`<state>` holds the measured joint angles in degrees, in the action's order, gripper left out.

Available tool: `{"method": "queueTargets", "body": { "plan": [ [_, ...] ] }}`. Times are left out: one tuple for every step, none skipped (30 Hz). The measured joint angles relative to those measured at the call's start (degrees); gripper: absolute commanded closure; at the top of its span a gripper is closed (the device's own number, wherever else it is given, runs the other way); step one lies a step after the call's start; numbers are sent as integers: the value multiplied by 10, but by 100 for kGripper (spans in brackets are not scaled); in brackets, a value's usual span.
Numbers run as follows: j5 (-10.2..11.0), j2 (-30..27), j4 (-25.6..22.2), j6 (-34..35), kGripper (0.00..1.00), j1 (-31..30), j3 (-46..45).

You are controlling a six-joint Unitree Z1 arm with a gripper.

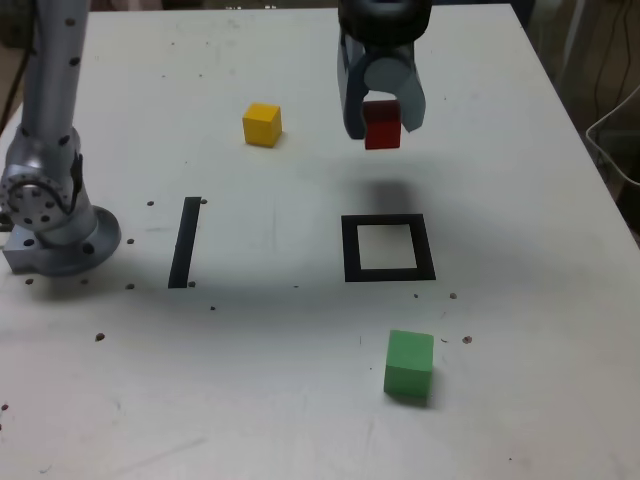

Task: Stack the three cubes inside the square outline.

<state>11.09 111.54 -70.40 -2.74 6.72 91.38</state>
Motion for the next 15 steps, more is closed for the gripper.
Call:
{"method": "queueTargets", "body": {
  "plan": [
    [1, -4, 0, 10, 62, -13, -3],
    [4, -8, 2, 23, 62, -28, -9],
    [5, -9, 4, 34, 62, -42, -14],
    [5, -10, 8, 42, 62, -52, -19],
    [6, -10, 11, 48, 62, -58, -23],
    [6, -9, 12, 50, 62, -61, -25],
    [6, -10, 17, 57, 62, -65, -29],
    [7, -10, 25, 69, 62, -71, -38],
    [6, -10, 33, 78, 62, -79, -48],
    [4, -10, 40, 84, 62, -88, -56],
    [1, -10, 44, 91, 62, -95, -62],
    [-2, -10, 47, 99, 62, -100, -66],
    [-5, -10, 49, 105, 62, -103, -68],
    [-7, -10, 50, 110, 62, -107, -69],
    [-9, -10, 51, 115, 62, -112, -70]
  ]
}}
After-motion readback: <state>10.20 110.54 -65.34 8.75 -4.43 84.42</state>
